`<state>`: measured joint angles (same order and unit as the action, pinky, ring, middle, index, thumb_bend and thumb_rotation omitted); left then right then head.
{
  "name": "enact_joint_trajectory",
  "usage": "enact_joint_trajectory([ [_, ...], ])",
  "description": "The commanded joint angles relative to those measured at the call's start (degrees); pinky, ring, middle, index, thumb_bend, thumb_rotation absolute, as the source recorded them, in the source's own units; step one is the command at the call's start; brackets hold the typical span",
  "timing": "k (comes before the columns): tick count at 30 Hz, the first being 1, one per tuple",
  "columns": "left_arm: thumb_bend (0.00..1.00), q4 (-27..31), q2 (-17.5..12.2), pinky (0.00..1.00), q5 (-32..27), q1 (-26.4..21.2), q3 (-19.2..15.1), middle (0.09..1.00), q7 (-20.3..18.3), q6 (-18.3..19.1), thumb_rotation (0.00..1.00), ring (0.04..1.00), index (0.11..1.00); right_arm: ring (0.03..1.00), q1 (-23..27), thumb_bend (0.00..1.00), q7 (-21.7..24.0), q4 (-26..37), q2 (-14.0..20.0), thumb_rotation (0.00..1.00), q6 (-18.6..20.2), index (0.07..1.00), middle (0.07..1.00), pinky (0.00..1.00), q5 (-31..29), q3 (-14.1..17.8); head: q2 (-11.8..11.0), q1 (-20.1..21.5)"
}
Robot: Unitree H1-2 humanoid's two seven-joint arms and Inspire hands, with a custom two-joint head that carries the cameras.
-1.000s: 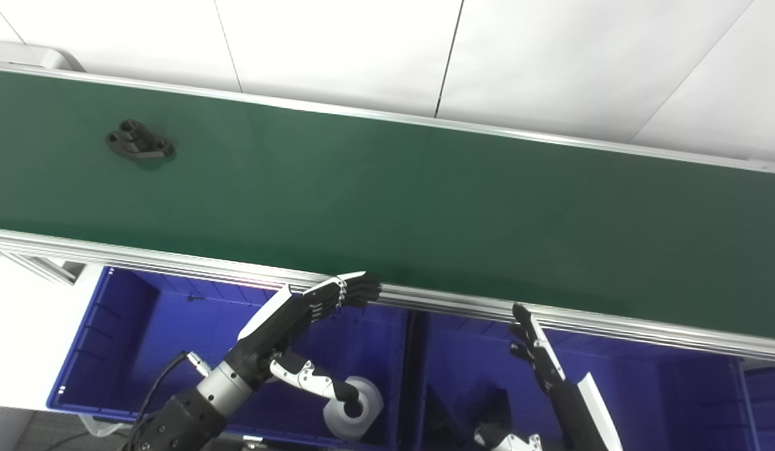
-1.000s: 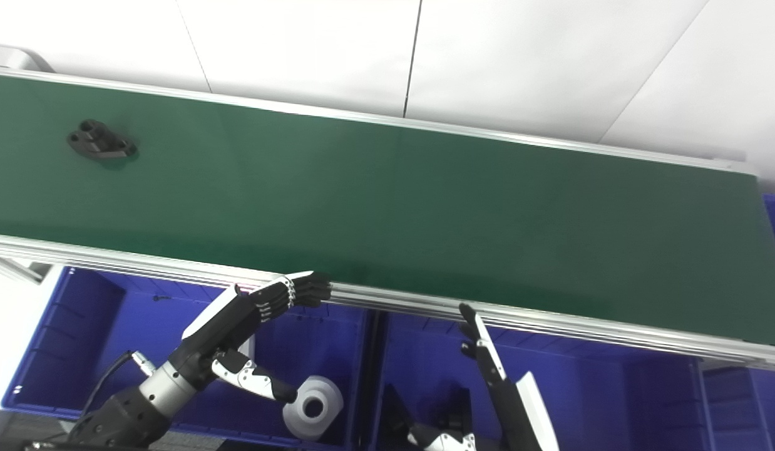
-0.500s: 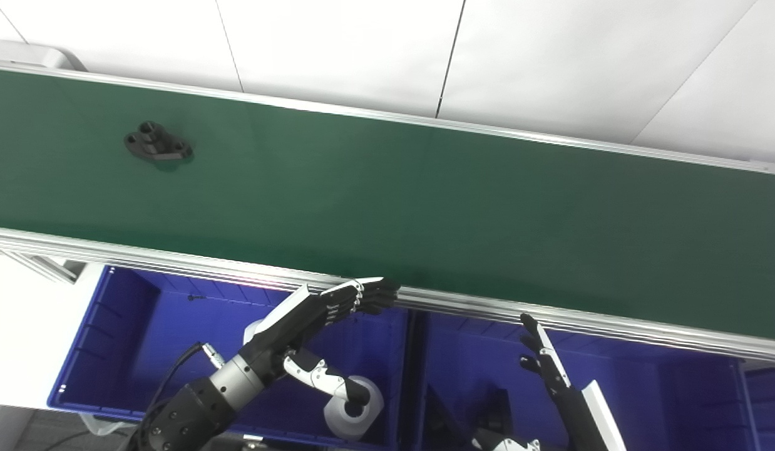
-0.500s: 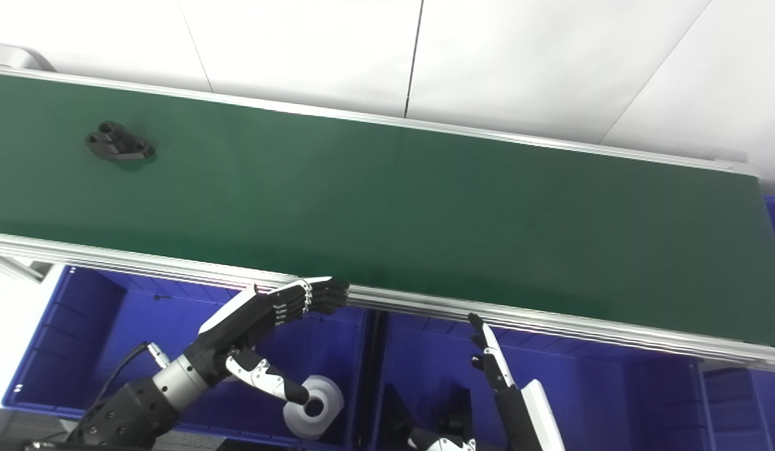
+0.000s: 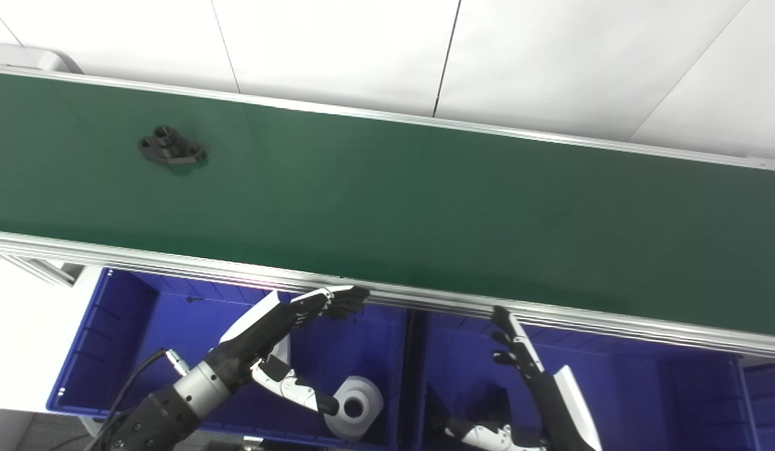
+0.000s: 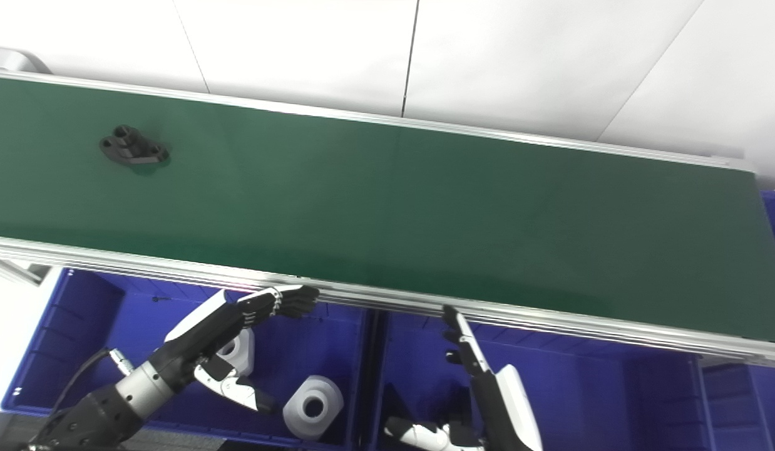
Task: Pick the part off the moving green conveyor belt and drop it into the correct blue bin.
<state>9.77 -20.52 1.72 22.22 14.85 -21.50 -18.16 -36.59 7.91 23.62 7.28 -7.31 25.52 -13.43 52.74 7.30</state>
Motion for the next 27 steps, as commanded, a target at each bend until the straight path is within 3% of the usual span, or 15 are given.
enact_joint_trajectory([
  [1,0.91,0.0,-0.2,0.8,0.2,-0.1,-0.7,0.903,0.7,-2.8,0.32,0.862,0.907,0.837,0.3,0.87,-1.4,0.0,-0.2,0.38,-0.8,0.96,0.92,0.73,0.2,0.0,-0.1,0.0],
  [5,0.91,0.3,0.1,0.8,2.3,0.2,-1.4,0.906,1.5,-2.2,0.33,0.877,0.904,0.855,1.5,0.87,-1.7,-1.5,-0.1,0.36,-1.1,0.953,0.925,0.75,0.9,-0.2,-1.6,0.6],
  [9,0.9,-0.2,-0.1,0.82,2.3,0.8,-1.7,0.915,1.7,-2.5,0.3,0.886,0.904,0.834,2.0,0.87,-1.9,-2.3,0.0,0.34,-1.4,0.952,0.924,0.75,0.3,-0.6,-1.8,0.7],
  [12,0.89,-0.5,-0.1,0.84,2.6,0.9,-1.4,0.921,1.5,-2.4,0.3,0.888,0.91,0.872,1.8,0.87,-2.0,-1.9,0.4,0.36,-0.3,0.962,0.941,0.78,2.5,-0.8,-2.0,0.6],
  [20,0.91,-1.4,0.9,0.81,2.4,1.1,-0.6,0.912,1.5,-3.4,0.33,0.869,0.912,0.894,1.4,0.88,-3.0,-1.7,1.2,0.36,-2.1,0.946,0.932,0.81,1.9,-0.3,-1.6,-2.7],
  [27,0.9,0.5,2.6,0.82,4.7,1.4,1.6,0.908,1.3,-1.9,0.32,0.869,0.913,0.872,-0.5,0.89,-3.3,-1.1,4.4,0.33,-4.2,0.944,0.911,0.81,-1.1,1.1,-1.3,-5.1],
])
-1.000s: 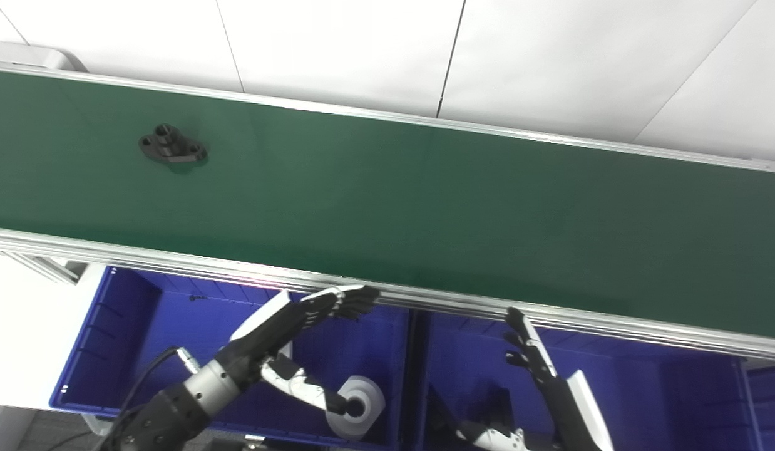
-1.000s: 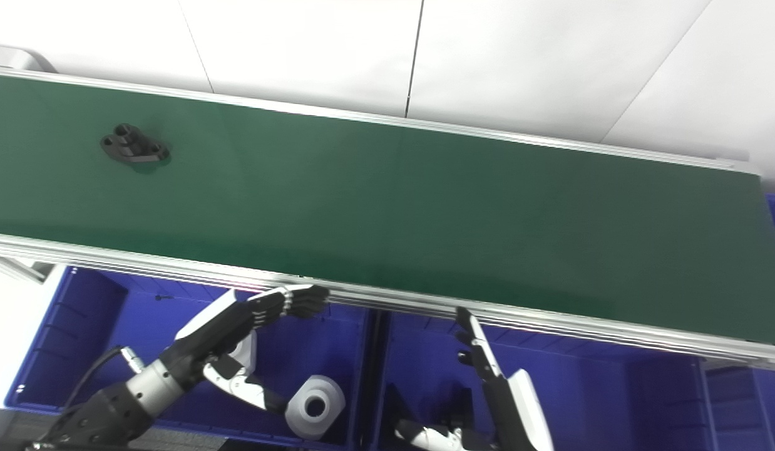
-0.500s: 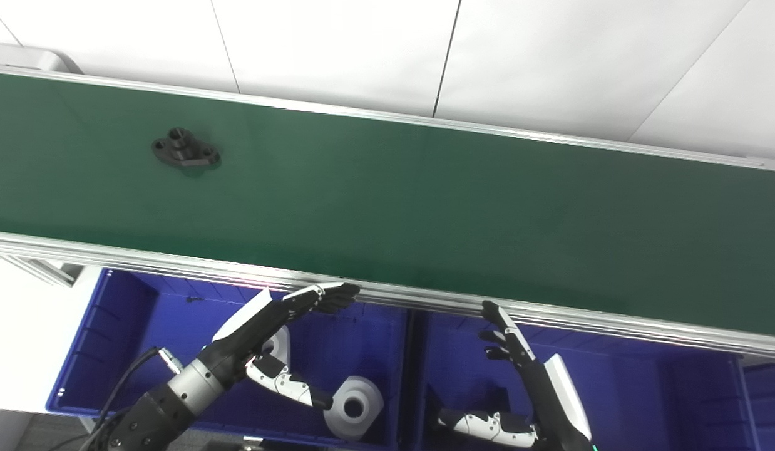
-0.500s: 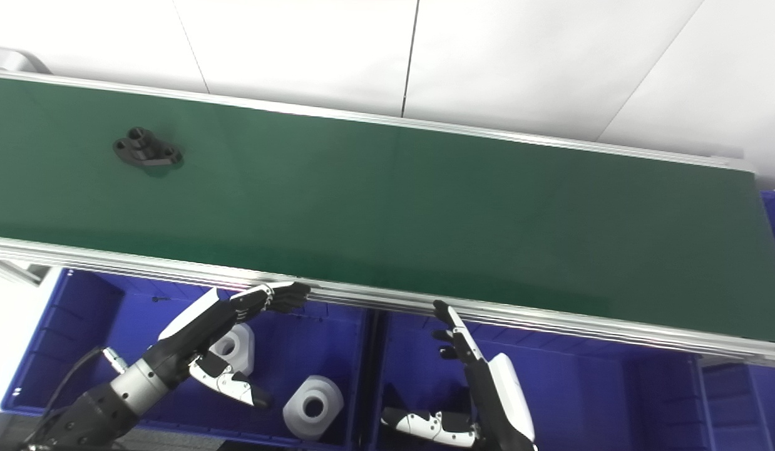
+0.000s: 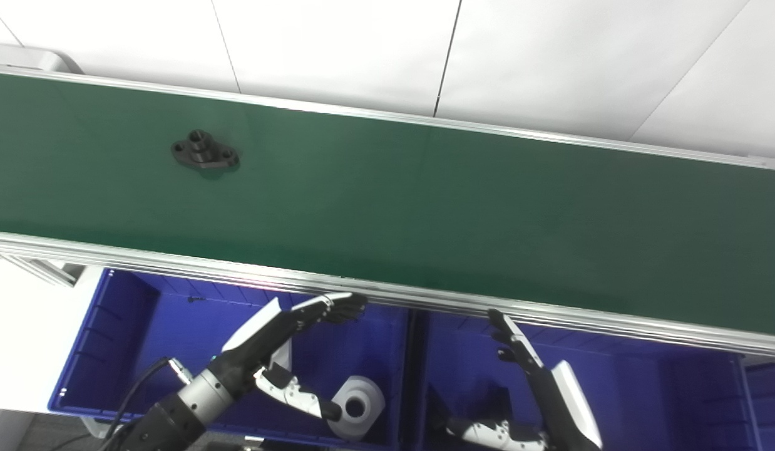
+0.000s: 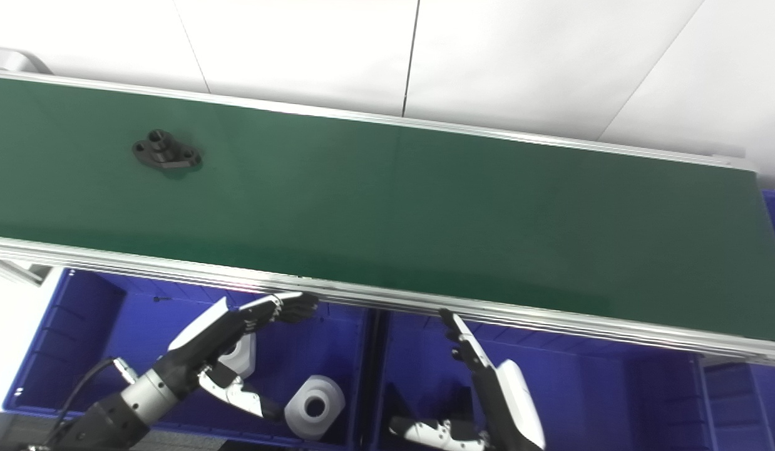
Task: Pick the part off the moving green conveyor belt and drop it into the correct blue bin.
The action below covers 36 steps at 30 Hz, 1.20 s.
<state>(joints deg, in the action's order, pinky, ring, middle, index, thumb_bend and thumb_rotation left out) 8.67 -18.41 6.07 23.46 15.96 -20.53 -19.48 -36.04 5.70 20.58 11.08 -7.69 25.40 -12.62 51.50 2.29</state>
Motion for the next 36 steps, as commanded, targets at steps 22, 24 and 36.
enact_joint_trajectory([
  [22,0.88,1.0,1.1,0.8,-0.5,1.5,0.9,0.897,0.8,-1.5,0.3,0.854,0.907,0.815,-3.2,0.9,0.0,4.6,3.0,0.36,-1.4,0.908,0.855,0.74,1.6,1.0,0.4,0.3],
  [24,0.88,1.0,0.9,0.8,-0.5,1.6,0.6,0.896,0.8,-1.6,0.3,0.853,0.906,0.816,-3.1,0.9,0.1,4.6,2.7,0.36,-1.4,0.91,0.859,0.74,1.9,0.8,0.4,0.6],
  [36,0.85,0.6,1.0,0.82,-0.2,1.2,-0.7,0.902,1.3,-1.2,0.18,0.872,0.9,0.846,-0.3,0.88,-1.9,1.7,-0.7,0.34,-2.1,0.942,0.904,0.76,3.7,0.1,1.0,1.4],
])
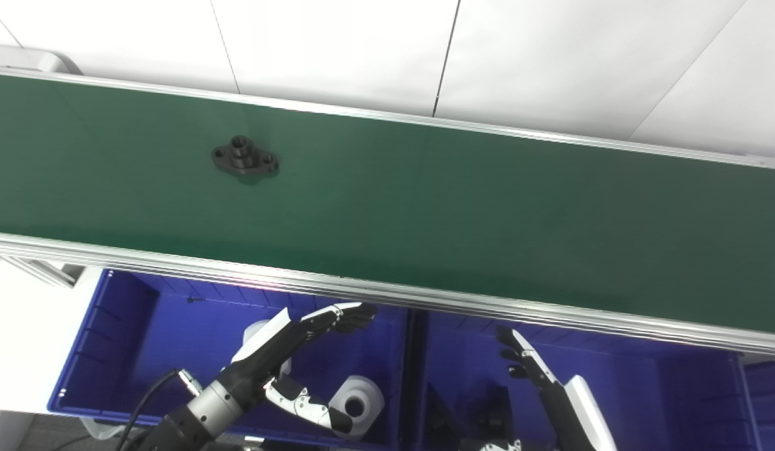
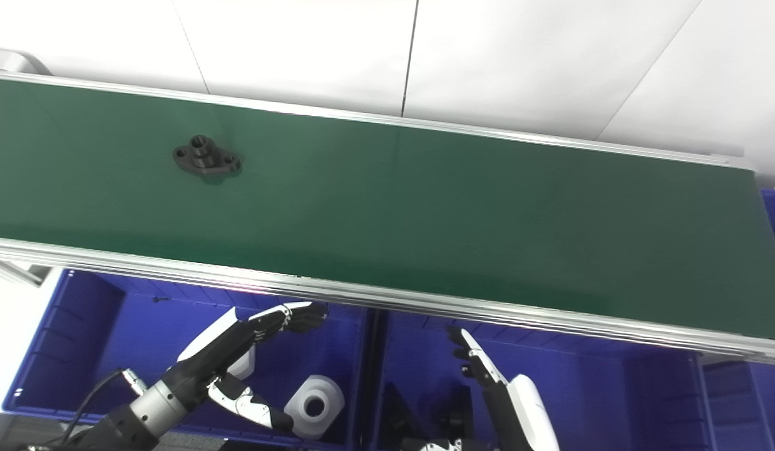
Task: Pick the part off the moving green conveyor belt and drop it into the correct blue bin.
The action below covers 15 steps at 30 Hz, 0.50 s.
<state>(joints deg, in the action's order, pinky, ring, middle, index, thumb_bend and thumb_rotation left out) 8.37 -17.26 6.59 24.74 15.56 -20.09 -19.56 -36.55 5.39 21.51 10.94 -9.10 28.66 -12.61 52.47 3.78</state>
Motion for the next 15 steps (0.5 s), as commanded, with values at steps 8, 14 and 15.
enact_joint_trajectory([
  [8,0.81,0.7,0.9,0.81,-0.3,-1.1,-1.1,0.928,1.7,1.1,0.15,0.883,0.919,0.796,2.1,0.83,-2.0,0.0,-3.4,0.28,3.1,0.929,0.866,0.7,2.5,1.2,1.5,2.8],
  [14,0.82,-0.8,-0.5,0.83,-1.7,-2.2,-2.4,0.927,1.2,-0.7,0.19,0.883,0.922,0.782,2.9,0.83,-1.8,0.2,-5.1,0.31,5.2,0.923,0.856,0.69,5.1,-0.4,1.7,14.8],
  [15,0.82,-1.1,-0.8,0.83,-2.2,-2.2,-2.6,0.925,1.0,-0.9,0.19,0.884,0.922,0.771,3.0,0.83,-1.9,0.3,-5.5,0.31,5.5,0.919,0.851,0.67,5.8,-0.7,1.7,15.2],
])
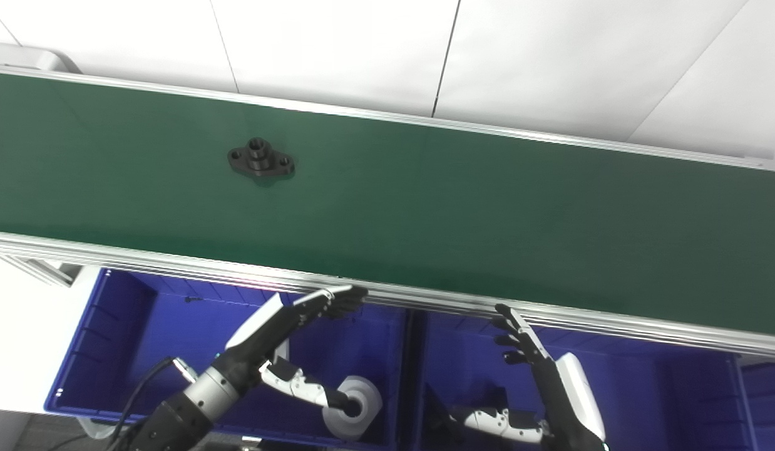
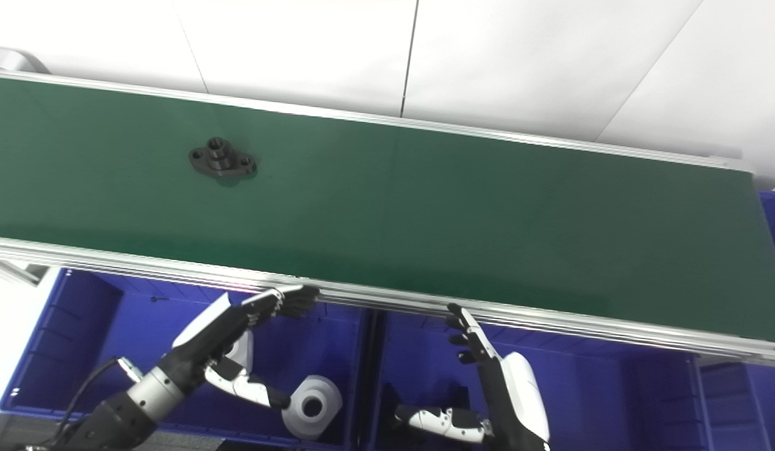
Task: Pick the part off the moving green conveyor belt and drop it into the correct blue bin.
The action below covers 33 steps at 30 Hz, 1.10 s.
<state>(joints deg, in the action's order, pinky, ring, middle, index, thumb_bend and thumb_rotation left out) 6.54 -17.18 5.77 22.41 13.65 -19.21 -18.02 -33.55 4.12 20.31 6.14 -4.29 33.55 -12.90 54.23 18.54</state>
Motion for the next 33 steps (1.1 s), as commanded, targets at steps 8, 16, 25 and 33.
enact_joint_trajectory([
  [8,0.83,-0.1,-2.5,0.8,-3.4,-0.1,-1.3,0.917,-0.6,-3.6,0.18,0.867,0.913,0.762,0.5,0.82,-0.6,1.5,-2.4,0.26,3.1,0.907,0.832,0.66,3.9,-2.3,-0.8,3.1],
  [16,0.83,-2.2,-2.7,0.79,-3.2,-0.5,-1.1,0.916,-0.6,-5.3,0.15,0.863,0.907,0.776,0.8,0.82,-1.8,0.2,-2.2,0.26,1.6,0.905,0.844,0.68,3.8,-2.4,-3.1,2.6],
  [25,0.85,-5.7,-2.1,0.8,-1.5,-1.0,-0.1,0.888,-0.2,-8.6,0.13,0.851,0.877,0.699,0.3,0.8,-9.2,2.6,-1.7,0.3,-8.6,0.849,0.788,0.6,-3.1,-0.4,-8.5,-5.7],
  [33,0.91,-8.3,-1.1,0.76,0.1,-2.0,3.1,0.853,1.6,-8.9,0.13,0.818,0.825,0.73,7.4,0.78,-7.4,10.3,0.5,0.34,-8.9,0.849,0.804,0.62,-6.5,3.9,-16.0,-19.7],
])
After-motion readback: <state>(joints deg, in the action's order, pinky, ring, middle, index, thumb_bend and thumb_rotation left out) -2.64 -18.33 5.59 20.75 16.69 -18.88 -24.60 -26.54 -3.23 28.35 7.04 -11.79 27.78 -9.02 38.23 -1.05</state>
